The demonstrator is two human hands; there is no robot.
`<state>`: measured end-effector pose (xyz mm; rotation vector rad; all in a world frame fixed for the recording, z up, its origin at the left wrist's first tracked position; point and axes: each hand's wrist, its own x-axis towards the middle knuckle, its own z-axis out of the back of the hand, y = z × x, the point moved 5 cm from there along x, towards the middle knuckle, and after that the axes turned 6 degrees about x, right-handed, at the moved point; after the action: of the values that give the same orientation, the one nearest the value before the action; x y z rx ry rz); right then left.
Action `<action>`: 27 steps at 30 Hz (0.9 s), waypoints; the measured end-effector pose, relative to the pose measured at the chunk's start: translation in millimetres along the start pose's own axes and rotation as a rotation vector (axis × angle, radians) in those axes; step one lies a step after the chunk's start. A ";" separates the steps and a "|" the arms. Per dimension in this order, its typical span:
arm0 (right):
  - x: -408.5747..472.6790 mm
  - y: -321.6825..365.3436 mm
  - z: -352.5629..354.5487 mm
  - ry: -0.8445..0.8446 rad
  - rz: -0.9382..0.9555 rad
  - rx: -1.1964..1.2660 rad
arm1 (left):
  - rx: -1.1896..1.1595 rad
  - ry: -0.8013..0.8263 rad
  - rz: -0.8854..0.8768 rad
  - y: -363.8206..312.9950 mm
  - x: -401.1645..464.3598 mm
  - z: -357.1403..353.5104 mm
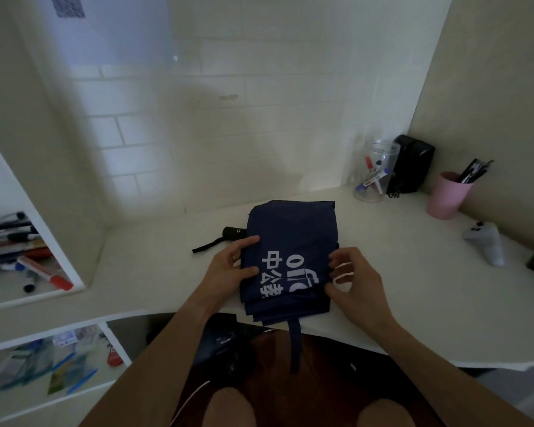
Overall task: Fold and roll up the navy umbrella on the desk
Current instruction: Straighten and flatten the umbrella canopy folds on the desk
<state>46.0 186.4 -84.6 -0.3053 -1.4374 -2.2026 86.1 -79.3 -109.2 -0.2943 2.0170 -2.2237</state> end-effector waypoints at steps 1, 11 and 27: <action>2.9 -2.4 1.4 -0.039 -0.081 0.062 | -0.006 0.011 0.005 0.7 0.8 0.2; 16.7 -8.6 -4.8 -0.070 -0.529 0.419 | -0.026 0.022 0.029 7.1 5.0 1.8; 0.4 0.1 -5.5 0.027 -0.338 0.428 | 0.044 -0.066 0.026 -16.6 -23.7 4.5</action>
<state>46.2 181.2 -86.6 0.1233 -2.0115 -2.0547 110.8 -76.8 -93.7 -0.3304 1.9258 -2.2093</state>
